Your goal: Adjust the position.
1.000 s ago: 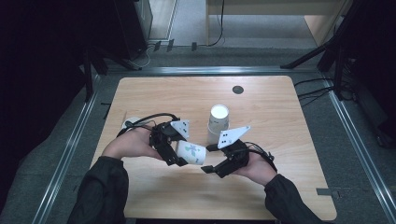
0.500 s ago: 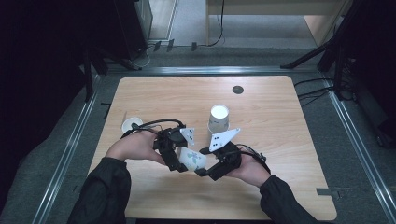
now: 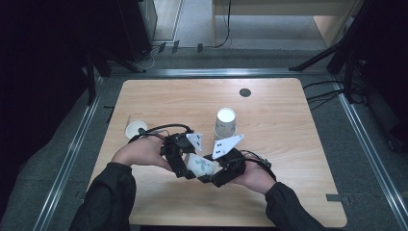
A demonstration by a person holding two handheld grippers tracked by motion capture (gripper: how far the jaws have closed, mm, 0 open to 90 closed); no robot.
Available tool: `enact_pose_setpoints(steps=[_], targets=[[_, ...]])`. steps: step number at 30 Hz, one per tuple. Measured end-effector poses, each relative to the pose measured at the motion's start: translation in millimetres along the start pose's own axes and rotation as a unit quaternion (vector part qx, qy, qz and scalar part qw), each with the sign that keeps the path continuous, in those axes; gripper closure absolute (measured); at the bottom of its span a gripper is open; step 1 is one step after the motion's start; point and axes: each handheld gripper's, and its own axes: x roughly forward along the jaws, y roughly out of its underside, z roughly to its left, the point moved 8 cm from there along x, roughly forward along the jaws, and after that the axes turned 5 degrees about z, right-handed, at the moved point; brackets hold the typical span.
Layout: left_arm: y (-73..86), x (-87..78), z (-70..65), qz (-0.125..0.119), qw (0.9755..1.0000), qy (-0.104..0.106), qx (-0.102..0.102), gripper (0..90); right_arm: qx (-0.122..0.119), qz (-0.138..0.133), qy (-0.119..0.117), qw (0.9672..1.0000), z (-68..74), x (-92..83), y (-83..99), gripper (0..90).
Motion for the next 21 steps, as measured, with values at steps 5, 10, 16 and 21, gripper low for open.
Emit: enact_pose_setpoints(steps=[5, 10, 16, 21], targets=[[0.8, 0.2, -0.3, -0.005, 1.0, 0.002, 0.005, 24.0, -0.002, 0.001, -0.005, 1.0, 1.4, -0.3, -0.4, 34.1], [0.9, -1.1, -0.9, -0.013, 0.9999, 0.001, 0.01, 22.0, -0.005, 0.002, -0.003, 1.0, 1.7, -2.5, -1.4, 34.5], [1.7, -6.1, 2.5, -0.035, 0.9993, -0.011, 0.004, 12.7, -0.002, 0.0, 0.004, 1.0, -0.9, -7.1, -0.9, 34.5], [6.0, -15.0, 7.1, -0.065, 0.9977, -0.018, -0.01, 11.6, 0.0, -0.01, 0.011, 0.9999, -4.6, -13.9, -2.2, 34.5]])
